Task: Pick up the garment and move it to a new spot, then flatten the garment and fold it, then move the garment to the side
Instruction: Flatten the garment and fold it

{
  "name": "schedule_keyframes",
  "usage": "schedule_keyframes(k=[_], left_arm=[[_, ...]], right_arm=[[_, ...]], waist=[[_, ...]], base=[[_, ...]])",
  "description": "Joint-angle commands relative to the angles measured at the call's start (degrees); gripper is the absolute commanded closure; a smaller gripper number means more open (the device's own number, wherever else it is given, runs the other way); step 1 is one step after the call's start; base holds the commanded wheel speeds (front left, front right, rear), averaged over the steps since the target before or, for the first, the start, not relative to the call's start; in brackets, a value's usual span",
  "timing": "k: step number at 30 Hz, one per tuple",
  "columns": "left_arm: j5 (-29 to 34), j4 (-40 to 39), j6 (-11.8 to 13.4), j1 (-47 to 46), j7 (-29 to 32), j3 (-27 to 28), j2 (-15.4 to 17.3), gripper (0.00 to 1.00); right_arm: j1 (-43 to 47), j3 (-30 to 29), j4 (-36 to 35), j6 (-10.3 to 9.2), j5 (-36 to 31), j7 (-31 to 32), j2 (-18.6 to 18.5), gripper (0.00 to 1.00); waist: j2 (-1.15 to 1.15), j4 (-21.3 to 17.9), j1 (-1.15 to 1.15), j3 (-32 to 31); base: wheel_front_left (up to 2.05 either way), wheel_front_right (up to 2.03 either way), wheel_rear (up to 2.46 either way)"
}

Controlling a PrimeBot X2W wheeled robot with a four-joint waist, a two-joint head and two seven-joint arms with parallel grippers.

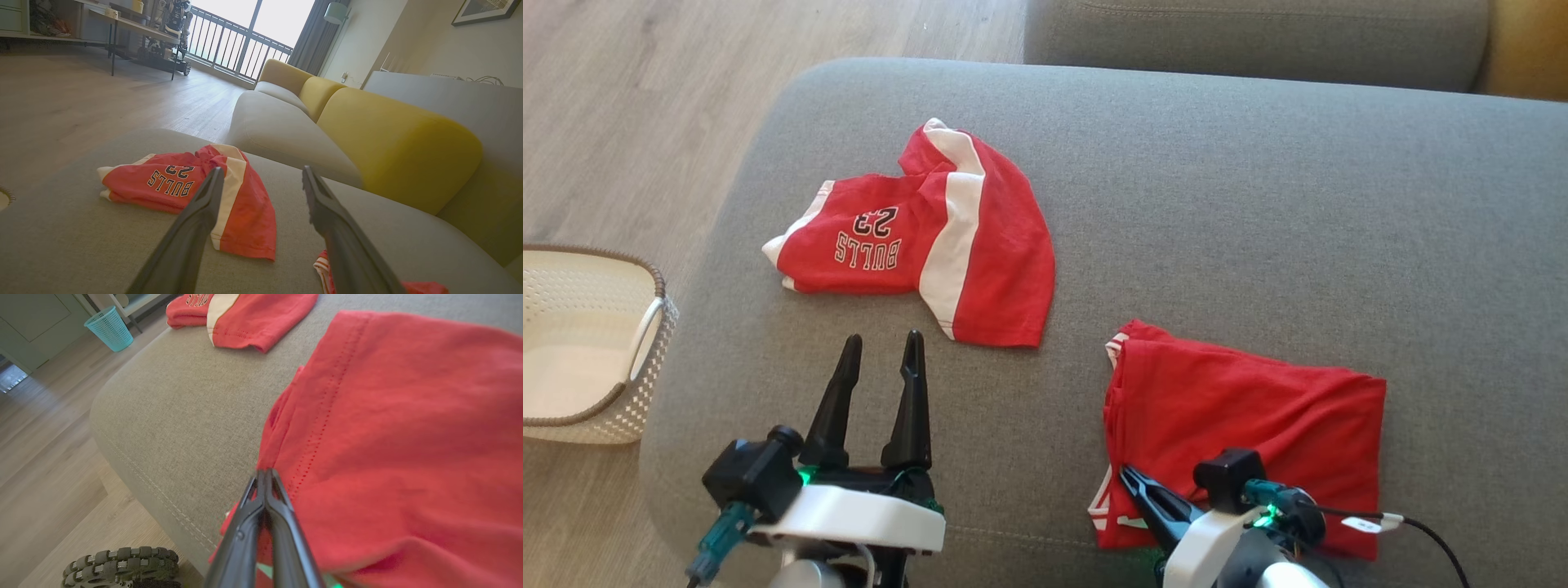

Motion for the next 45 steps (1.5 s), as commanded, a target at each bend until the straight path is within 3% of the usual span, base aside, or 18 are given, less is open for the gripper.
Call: schedule_keyframes(k=[1,12,17,26,33,41,42,43,45], left_arm=[[-0.47,-2.13,0.15,-2.66,-0.30,1.96,-0.17,0.00],[-0.15,-2.05,0.06,-2.38,-0.30,2.43,-0.17,0.00],[-0.07,-2.17,0.10,-1.95,-0.30,2.80,-0.17,0.00],[0.33,-1.91,0.24,-1.04,-0.31,3.21,-0.17,0.00],[0.68,-0.90,0.04,-0.23,-0.31,4.24,-0.17,0.00],[1.09,0.53,-0.58,0.44,-0.31,4.75,-0.17,0.00],[1.09,0.67,-0.64,0.48,-0.31,4.77,-0.17,0.00],[1.11,0.81,-0.70,0.52,-0.31,4.77,-0.17,0.00],[1.20,1.08,-0.85,0.59,-0.31,4.73,-0.17,0.00]], right_arm=[[-0.04,1.24,-1.52,0.40,0.11,-0.03,0.08,1.00],[-2.40,-0.16,-3.50,0.40,1.85,-2.37,0.08,1.00],[-3.29,-6.16,-7.95,0.40,-0.05,-3.87,-0.78,1.00],[-1.08,-19.01,-22.15,0.40,-5.38,-4.39,-5.27,1.00],[2.72,-26.68,-28.36,0.40,-9.09,-4.79,-4.21,1.00],[6.98,-32.52,-28.78,0.40,-13.72,-6.01,-1.93,1.00],[7.34,-33.72,-28.66,0.40,-14.86,-6.36,-1.67,0.15],[7.64,-34.79,-28.47,0.40,-15.66,-6.66,-1.37,0.00],[8.05,-36.34,-27.86,0.40,-16.61,-7.12,-0.90,0.00]], waist=[[0.00,-0.05,0.00,0.06],[0.00,-2.91,0.00,-1.13],[0.00,-5.76,0.00,-2.43],[0.00,-10.35,0.00,-3.59],[0.00,-12.35,0.00,-3.76],[0.00,-12.85,0.00,-3.75],[0.00,-12.85,0.00,-3.73],[0.00,-12.82,0.00,-3.73],[0.00,-12.75,0.00,-3.74]], base=[[0.00,0.00,0.00],[0.00,0.00,0.00],[0.00,0.00,0.00],[0.00,0.00,0.00],[0.00,0.00,0.00],[0.00,0.00,0.00],[0.00,0.00,0.00],[0.00,0.00,0.00],[0.00,0.00,0.00]])
